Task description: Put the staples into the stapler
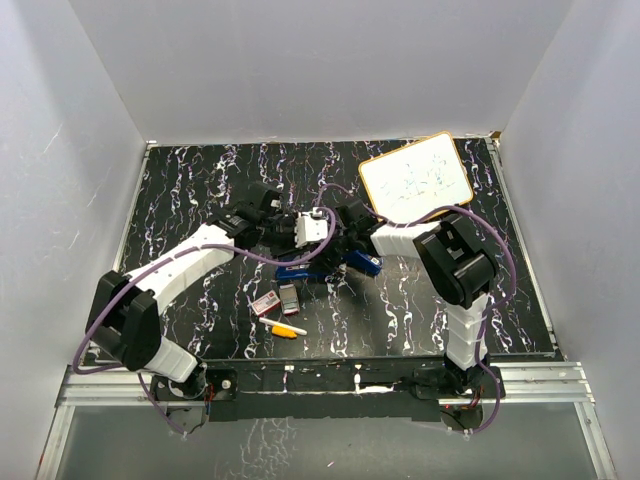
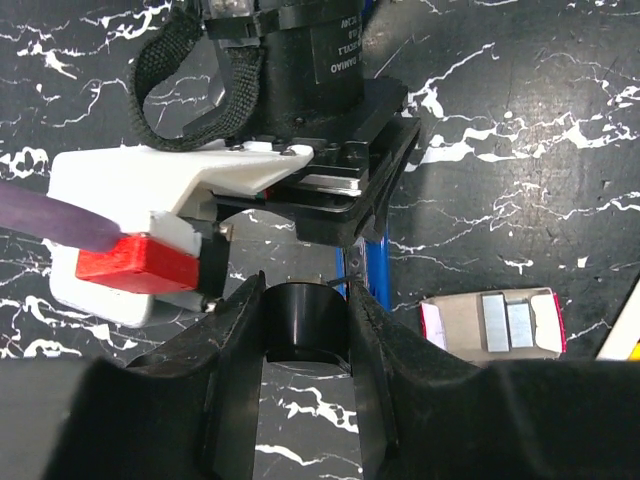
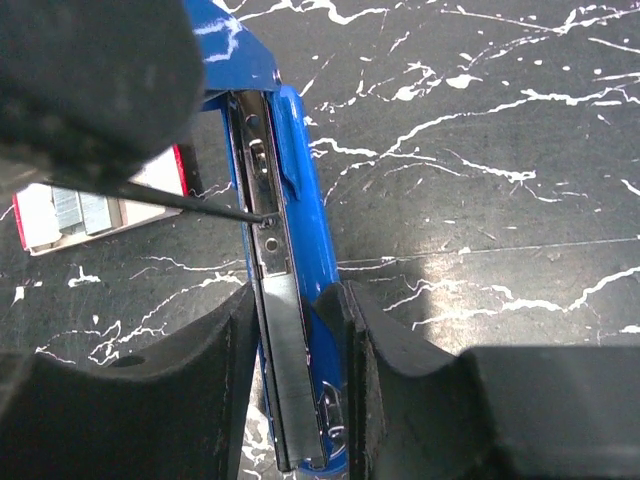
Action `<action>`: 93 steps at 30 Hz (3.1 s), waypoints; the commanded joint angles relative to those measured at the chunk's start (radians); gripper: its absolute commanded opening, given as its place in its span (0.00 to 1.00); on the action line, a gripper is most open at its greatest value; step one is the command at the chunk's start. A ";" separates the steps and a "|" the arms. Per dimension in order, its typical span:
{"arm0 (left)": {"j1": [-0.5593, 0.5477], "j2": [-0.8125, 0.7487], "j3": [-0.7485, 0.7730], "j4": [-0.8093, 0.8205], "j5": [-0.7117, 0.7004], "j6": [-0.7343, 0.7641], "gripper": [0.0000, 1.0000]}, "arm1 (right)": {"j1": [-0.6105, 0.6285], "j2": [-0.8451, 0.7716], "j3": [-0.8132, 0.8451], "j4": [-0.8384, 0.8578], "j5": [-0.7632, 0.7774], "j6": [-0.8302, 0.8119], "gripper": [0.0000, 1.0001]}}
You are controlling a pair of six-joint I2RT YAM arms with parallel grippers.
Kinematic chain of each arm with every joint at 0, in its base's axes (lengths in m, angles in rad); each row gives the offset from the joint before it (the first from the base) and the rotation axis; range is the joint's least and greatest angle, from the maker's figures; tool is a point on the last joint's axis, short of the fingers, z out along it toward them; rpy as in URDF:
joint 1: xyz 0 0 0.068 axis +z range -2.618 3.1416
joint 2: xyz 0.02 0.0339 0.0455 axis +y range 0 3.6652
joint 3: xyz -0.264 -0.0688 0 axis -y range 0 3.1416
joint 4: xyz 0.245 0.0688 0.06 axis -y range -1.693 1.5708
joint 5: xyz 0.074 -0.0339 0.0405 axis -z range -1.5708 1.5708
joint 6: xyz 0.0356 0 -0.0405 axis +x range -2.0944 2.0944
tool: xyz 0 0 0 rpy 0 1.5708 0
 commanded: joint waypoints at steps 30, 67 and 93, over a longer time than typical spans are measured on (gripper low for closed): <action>-0.009 0.277 -0.050 0.156 0.019 0.122 0.00 | -0.165 -0.175 -0.015 -0.277 -0.248 0.068 0.54; 0.087 -0.158 0.006 0.258 -0.387 -0.507 0.97 | -0.367 -0.755 0.042 -0.432 0.823 0.307 0.99; 0.426 -0.627 -0.042 0.140 -0.537 -0.720 0.97 | -0.496 -1.074 0.016 -0.368 0.756 0.325 0.99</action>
